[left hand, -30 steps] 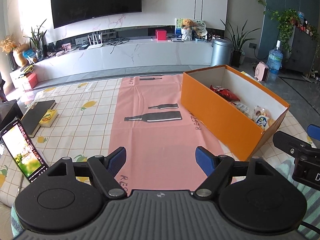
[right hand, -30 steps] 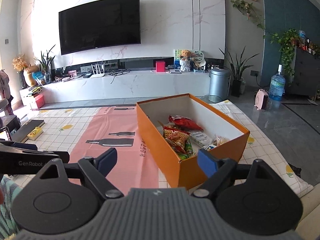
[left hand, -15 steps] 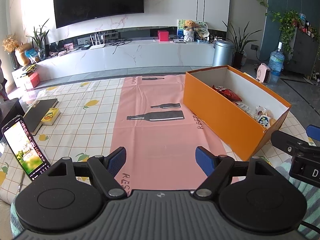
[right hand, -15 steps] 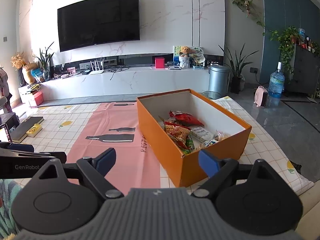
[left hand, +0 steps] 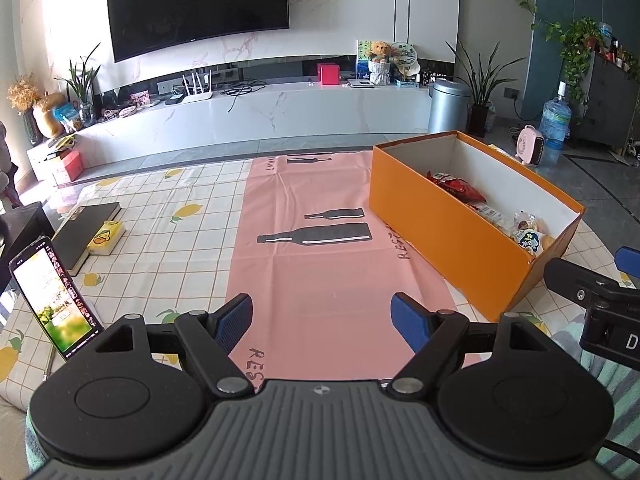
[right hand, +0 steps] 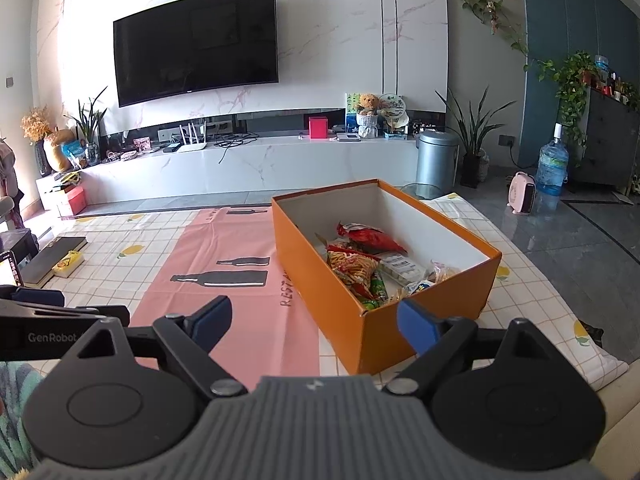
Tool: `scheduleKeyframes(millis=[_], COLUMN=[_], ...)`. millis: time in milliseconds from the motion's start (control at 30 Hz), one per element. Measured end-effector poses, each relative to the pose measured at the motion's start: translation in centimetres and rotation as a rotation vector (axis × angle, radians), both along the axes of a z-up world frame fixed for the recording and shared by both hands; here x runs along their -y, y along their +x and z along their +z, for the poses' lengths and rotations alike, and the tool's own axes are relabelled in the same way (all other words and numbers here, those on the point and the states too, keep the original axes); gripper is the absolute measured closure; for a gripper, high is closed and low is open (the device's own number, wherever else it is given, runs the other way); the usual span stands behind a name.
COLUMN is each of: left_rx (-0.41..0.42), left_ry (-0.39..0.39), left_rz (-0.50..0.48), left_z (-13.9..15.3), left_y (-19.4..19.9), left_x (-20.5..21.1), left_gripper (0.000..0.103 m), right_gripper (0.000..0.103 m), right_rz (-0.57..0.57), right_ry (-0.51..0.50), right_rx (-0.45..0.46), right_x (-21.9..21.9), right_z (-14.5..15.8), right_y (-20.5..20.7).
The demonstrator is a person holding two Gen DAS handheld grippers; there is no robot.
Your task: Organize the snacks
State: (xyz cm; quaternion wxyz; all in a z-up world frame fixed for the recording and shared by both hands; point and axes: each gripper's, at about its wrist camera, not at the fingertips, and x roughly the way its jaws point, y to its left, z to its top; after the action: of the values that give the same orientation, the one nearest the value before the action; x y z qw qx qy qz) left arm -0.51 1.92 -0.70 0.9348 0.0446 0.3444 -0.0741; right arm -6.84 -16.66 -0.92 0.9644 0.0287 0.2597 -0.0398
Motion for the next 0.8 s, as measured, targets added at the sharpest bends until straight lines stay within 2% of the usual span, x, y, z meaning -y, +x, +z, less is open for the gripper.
scheduleKeyframes(millis=[800], left_rx=[0.0], left_ry=[0.004], left_rz=[0.001], left_z=[0.46], left_y=[-0.13], left_x=[-0.09], left_gripper=[0.011], right_gripper=[0.016], right_rz=[0.01], right_ry=[0.012], right_rx=[0.012], right_x=[0.2], right_z=[0.17], right_y=[-0.29])
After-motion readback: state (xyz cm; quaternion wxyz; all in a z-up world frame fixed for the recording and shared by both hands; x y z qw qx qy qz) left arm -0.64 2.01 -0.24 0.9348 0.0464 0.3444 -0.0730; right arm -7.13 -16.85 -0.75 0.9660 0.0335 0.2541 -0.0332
